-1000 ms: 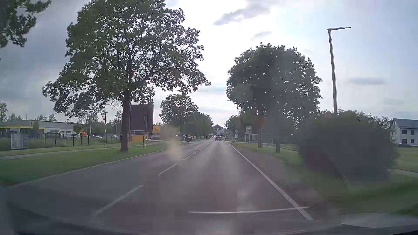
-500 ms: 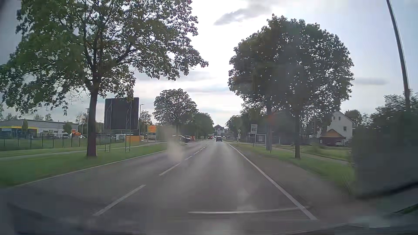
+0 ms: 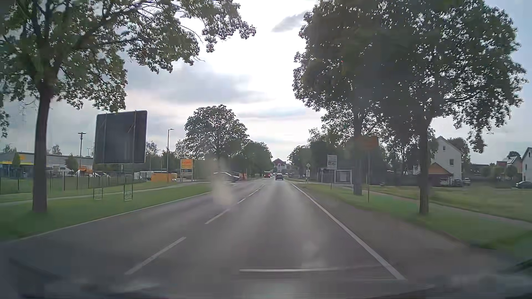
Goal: Follow the waypoints while adhering to traffic rules and regulations
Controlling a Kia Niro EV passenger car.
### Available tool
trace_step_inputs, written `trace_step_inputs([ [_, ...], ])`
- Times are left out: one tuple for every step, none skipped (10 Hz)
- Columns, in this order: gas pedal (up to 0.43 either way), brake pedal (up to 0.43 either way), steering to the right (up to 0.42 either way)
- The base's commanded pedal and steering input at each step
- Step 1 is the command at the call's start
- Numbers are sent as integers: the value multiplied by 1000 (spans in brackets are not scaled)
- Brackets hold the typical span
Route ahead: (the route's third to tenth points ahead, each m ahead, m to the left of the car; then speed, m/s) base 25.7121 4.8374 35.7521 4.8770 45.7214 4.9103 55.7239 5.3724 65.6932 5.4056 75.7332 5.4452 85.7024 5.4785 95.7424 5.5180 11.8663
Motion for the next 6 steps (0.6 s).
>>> trace_step_inputs([
  [189,0,0],
  [177,0,0],
  [177,0,0],
  [169,0,0],
  [157,0,0],
  [157,0,0],
])
